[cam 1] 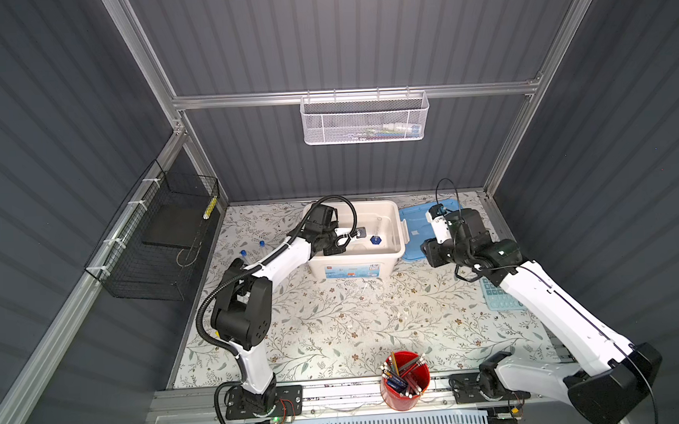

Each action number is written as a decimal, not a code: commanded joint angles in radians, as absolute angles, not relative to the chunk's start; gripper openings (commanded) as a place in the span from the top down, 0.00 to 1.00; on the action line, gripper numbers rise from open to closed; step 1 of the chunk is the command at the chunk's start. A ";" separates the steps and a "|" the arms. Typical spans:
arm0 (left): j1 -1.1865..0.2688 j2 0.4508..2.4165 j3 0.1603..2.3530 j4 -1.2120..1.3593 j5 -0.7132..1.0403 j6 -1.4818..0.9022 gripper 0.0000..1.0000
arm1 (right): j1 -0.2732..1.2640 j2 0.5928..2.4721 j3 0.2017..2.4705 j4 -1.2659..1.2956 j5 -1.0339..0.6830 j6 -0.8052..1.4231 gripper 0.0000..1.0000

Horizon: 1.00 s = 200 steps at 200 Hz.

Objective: Organize the chemistry lab equipment
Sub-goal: 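Carry the cotton roll over the white tub with the left gripper, then lower the cotton roll into the tub and open the left gripper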

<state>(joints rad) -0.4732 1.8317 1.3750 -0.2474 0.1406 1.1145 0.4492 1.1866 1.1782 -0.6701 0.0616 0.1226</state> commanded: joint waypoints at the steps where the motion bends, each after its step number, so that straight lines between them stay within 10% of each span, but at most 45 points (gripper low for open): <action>1: -0.466 1.865 1.403 -0.287 0.167 1.102 1.00 | 0.440 1.196 1.170 -0.673 0.049 0.112 0.56; 200: -0.464 1.976 1.488 -0.335 0.152 1.104 1.00 | 0.410 1.213 1.163 -0.667 0.027 0.108 0.56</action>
<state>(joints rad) -0.4694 1.9495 1.4601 -0.2989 0.1432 1.1145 0.4164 1.2060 1.1706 -0.6659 0.0322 0.1143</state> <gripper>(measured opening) 0.048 0.437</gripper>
